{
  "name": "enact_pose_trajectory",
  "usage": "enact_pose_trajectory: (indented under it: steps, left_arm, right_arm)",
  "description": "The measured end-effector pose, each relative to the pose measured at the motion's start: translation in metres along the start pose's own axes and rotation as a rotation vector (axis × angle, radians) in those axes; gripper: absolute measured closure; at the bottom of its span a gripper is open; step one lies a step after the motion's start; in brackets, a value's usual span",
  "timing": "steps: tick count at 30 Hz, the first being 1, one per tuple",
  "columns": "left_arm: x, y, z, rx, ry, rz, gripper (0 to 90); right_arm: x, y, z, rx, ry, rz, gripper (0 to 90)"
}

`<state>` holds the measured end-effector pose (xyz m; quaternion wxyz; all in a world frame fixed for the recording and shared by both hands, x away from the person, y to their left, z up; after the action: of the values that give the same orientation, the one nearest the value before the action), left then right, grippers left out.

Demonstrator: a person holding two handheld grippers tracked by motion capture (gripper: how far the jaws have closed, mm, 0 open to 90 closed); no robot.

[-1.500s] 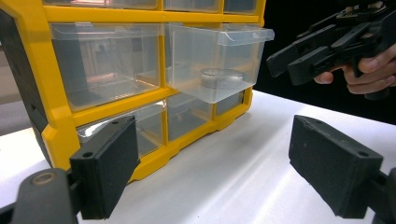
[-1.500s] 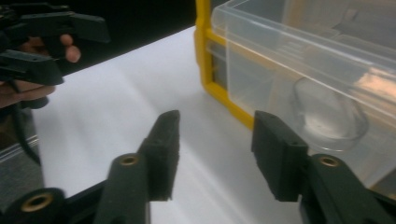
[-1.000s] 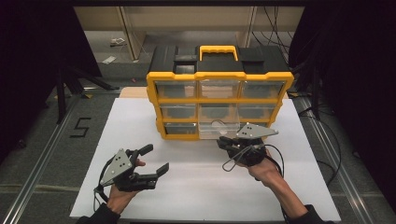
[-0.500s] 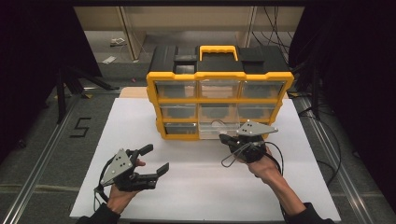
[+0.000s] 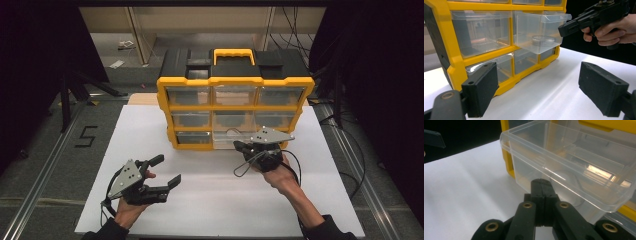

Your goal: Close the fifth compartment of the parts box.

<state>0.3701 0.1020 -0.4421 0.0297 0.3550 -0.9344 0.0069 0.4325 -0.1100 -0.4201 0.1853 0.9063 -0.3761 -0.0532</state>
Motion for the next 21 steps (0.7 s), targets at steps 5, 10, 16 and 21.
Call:
enact_pose_trajectory:
  steps: [5, 10, 16, 21]
  left_arm:
    - [-0.0002, -0.0001, 0.0001, 0.000, 0.000, -0.001, 15.9]
    - [-0.0001, -0.0001, 0.0001, -0.001, 0.000, -0.001, 15.9]
    - [0.0000, -0.0002, 0.0004, -0.001, 0.001, 0.001, 15.9]
    - [0.0002, -0.0003, 0.0004, -0.001, 0.001, 0.001, 15.9]
  right_arm:
    - [0.0014, -0.0010, -0.0012, 0.001, 0.012, 0.016, 90.0]
    - [0.0027, -0.0025, -0.0015, 0.004, 0.010, 0.016, 90.0]
    - [0.0039, -0.0035, -0.0040, 0.007, 0.016, 0.025, 90.0]
    - [0.0052, -0.0047, -0.0055, 0.008, 0.014, 0.028, 90.0]
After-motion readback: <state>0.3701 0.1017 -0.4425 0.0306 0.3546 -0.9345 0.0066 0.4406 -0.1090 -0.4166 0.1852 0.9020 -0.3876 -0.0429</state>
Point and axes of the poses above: each handheld gripper's, and its own axes: y roughly backward along the jaws, z roughly out of its underside, x roughly to its right, the point moved 10 cm from there along -y, roughly forward along the jaws, and after that the axes turned 6 degrees about x, right-handed, at the moved point
